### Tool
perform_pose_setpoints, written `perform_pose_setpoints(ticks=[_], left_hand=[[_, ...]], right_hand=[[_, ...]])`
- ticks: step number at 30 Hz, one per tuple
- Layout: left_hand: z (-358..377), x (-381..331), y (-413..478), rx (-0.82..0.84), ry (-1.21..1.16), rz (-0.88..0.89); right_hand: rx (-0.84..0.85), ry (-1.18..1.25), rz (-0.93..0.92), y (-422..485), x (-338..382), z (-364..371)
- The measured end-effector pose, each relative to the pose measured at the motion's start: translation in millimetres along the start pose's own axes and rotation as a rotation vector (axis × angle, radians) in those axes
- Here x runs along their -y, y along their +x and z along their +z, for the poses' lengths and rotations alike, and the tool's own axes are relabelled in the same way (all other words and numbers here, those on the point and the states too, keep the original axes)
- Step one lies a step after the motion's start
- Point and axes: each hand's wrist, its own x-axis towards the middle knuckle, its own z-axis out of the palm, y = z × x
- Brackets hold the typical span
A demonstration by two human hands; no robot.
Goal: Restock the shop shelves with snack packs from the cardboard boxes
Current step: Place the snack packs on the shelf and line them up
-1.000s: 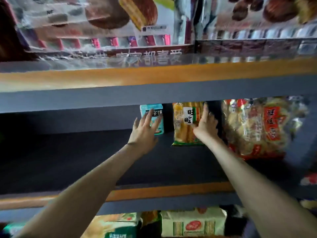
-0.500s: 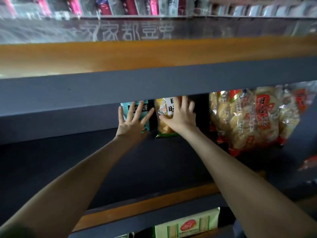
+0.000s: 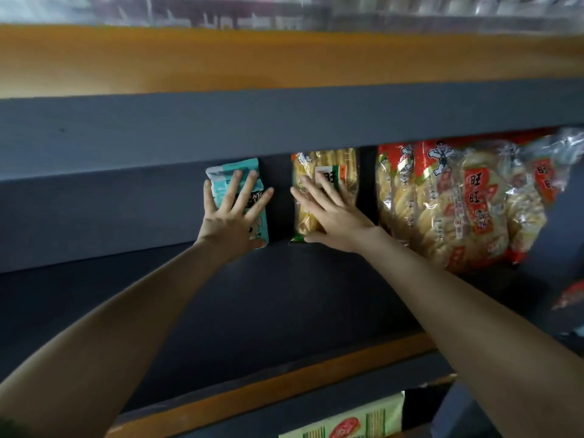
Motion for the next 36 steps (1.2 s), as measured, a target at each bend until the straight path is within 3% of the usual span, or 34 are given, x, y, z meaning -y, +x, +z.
perform_pose_setpoints(ticks=[5,12,18,25,30,31,33,36], left_hand=[[-1,1,1,0.058,-0.018,-0.004],[-3,-1,0,0.036,0.054,-0.008],[-33,-6,-12,0.098,0.023,-0.093],[-115,-18,-79,0.221,-0.340,-0.351],[-173,-52,-215,-0.165,-0.606,-0.520],[-187,-65,-250,-0.170,-0.658,-0.591],[-218,-99,-323,-0.114,-0.694,-0.773],[-257,-159,-434,0.008,-0.655,-1.082]], right_hand=[[0.015,-0.144,0.085,8,3,11],[0.160,-0.312,0.044,8,-37,7],[0.119,-0.344,0.057,-1,-18,-15],[-0.015,0.177,-0.052,-45,75,-81],[-0.201,0.662,-0.194,-119,159,-120],[-0.231,0.763,-0.245,-141,179,-123],[-0.214,0.934,-0.365,-193,222,-122],[0.000,1.065,-0.611,-280,293,-111]])
